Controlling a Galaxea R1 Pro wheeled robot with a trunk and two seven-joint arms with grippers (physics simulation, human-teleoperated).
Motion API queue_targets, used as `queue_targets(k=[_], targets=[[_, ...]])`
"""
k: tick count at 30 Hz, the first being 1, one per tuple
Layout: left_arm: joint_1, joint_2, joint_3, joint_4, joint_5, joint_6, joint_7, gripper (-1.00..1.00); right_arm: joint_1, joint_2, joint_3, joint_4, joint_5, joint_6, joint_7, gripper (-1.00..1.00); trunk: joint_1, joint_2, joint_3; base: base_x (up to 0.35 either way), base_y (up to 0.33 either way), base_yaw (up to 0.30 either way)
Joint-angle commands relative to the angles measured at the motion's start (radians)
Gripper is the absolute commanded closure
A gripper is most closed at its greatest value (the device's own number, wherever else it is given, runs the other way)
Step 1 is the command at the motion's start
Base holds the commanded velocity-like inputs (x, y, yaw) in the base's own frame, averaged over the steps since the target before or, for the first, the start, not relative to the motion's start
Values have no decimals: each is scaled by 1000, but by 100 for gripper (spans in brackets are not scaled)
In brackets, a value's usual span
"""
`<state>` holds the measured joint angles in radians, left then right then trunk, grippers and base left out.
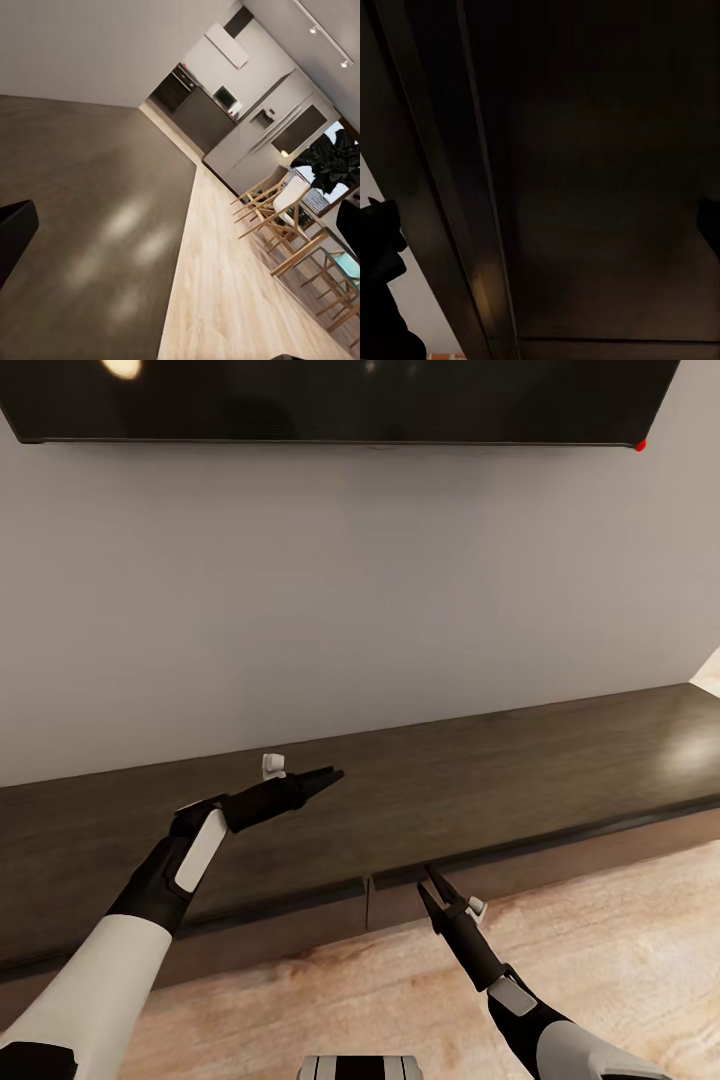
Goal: Place each of the two pumpkins and all three candles from the living room inside a cabinet in the living room (use any cabinet), then make sure every cabinet is closed, and position the cauldron so it is next to a table in the living room.
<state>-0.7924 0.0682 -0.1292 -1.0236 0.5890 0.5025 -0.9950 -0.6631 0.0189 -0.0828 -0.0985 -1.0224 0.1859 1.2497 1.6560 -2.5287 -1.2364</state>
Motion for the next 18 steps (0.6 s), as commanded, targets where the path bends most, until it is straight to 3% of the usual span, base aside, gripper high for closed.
queue_targets(k=[1,5,6,18], targets=[[-1,1,-3,0,9,8,1,-100,-19,1,-5,0,5,7,-1,-100,0,0,-1,0,0,0],[-1,1,-3,0,9,8,1,-100,-19,1,-5,0,5,7,0,-100,0,0,-1,0,0,0],[-1,1,-3,0,9,8,1,-100,-19,1,-5,0,5,7,0,100,0,0,-1,0,0,0],[-1,1,-3,0,9,8,1,-100,-19,0,-5,0,6,8,0,100,0,0,-1,0,0,0]])
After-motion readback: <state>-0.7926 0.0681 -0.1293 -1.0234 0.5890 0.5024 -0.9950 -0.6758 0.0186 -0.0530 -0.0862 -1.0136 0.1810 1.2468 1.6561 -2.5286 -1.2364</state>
